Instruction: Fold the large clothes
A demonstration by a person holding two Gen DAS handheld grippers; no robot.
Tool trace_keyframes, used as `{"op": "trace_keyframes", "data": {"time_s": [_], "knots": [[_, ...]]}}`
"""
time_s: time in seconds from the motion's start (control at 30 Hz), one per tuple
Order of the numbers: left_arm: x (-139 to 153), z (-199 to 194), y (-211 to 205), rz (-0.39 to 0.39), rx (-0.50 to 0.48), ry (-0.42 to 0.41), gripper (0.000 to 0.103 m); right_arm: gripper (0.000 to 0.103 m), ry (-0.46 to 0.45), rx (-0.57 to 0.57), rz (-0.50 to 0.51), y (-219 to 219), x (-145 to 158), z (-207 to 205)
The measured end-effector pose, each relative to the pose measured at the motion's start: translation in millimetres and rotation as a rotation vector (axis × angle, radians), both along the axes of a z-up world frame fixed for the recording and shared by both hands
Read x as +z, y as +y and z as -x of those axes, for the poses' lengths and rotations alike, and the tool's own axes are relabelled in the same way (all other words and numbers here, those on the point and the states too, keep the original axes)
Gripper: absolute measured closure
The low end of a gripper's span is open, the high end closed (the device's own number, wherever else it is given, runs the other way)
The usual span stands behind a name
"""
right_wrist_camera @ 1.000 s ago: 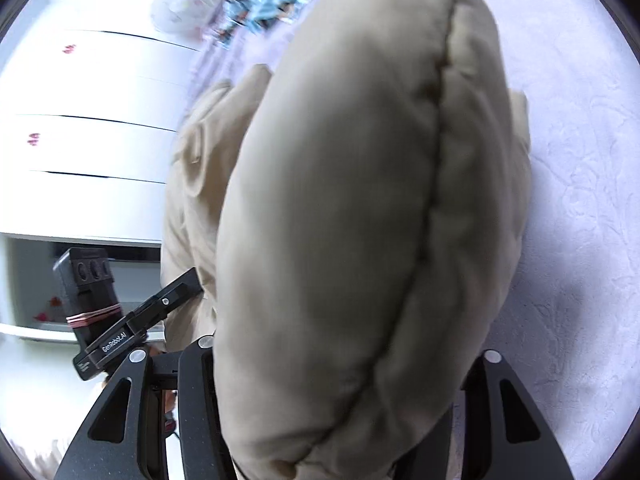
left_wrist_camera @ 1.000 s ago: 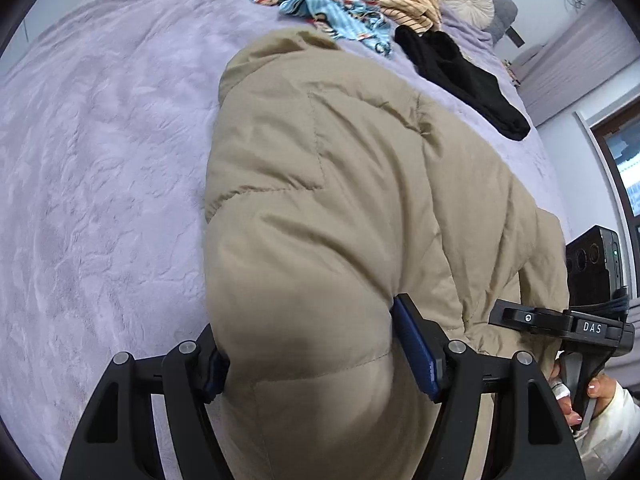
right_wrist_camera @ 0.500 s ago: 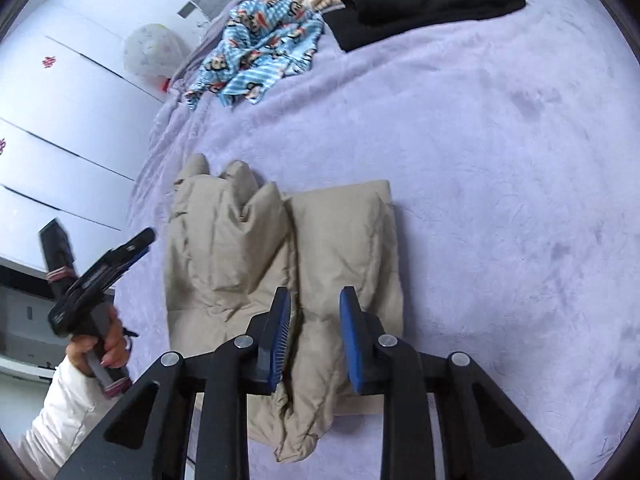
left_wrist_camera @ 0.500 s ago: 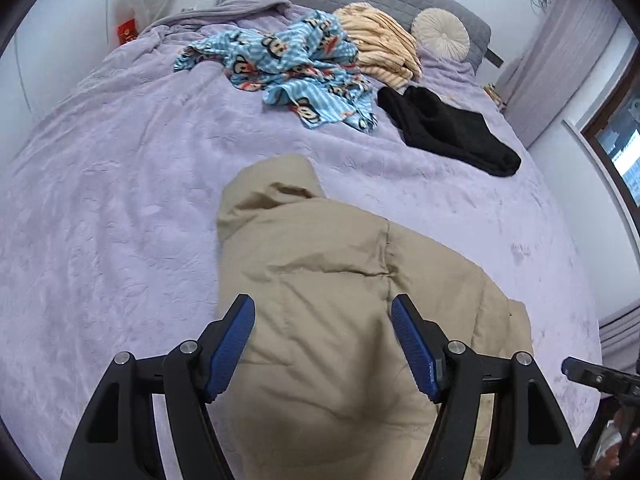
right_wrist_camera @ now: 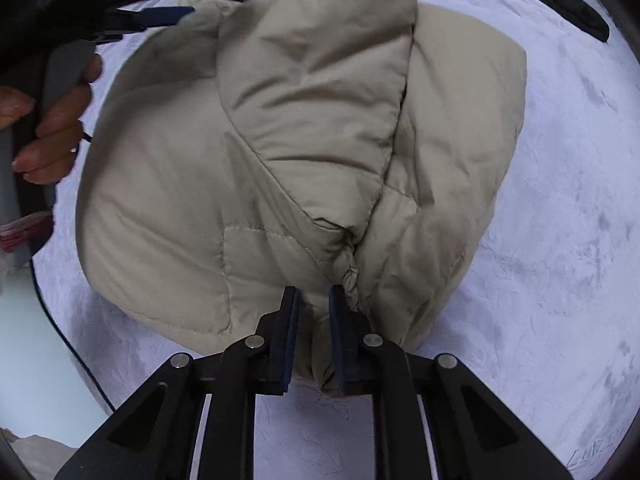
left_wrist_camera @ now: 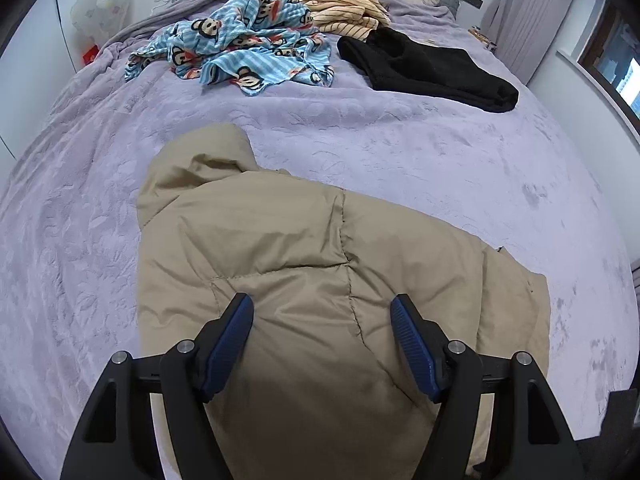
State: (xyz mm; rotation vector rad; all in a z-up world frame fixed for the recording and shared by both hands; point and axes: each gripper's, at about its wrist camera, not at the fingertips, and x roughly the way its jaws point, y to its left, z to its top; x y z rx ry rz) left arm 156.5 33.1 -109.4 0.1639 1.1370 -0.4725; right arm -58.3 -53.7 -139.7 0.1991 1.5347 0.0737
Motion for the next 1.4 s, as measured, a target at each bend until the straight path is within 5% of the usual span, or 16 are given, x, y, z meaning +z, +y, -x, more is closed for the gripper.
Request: {"op": "trace_keyframes", "data": {"time_s": [0.3, 0.37, 0.53, 0.6, 0.9, 1.4], "knots": [[39, 41, 62, -0.067, 0.056, -0.023, 0.03, 0.088, 0.027, -0.096, -0.06, -36, -11, -14], [42, 50, 77, -0.071, 0.089, -0.013, 0.017, 0.088, 0.028, -0.104, -0.055, -38, -6, -10], [52, 71, 106, -0.049, 0.158, 0.012, 0.017, 0.088, 0.037, -0.118, -0.03, -40, -11, -14], [53, 76, 112, -0.057, 0.177, 0.023, 0.0, 0.088, 0.042, -0.123, -0.022, -40, -12, -16], [58, 83, 133, -0.12, 0.22, 0.043, 0.0, 0.084, 0.056, -0.171, 0.009, -34, 2, -19], [60, 99, 150, -0.136, 0.183, 0.069, 0.0, 0.083, -0.063, -0.32, -0.006, -22, 61, -4]]}}
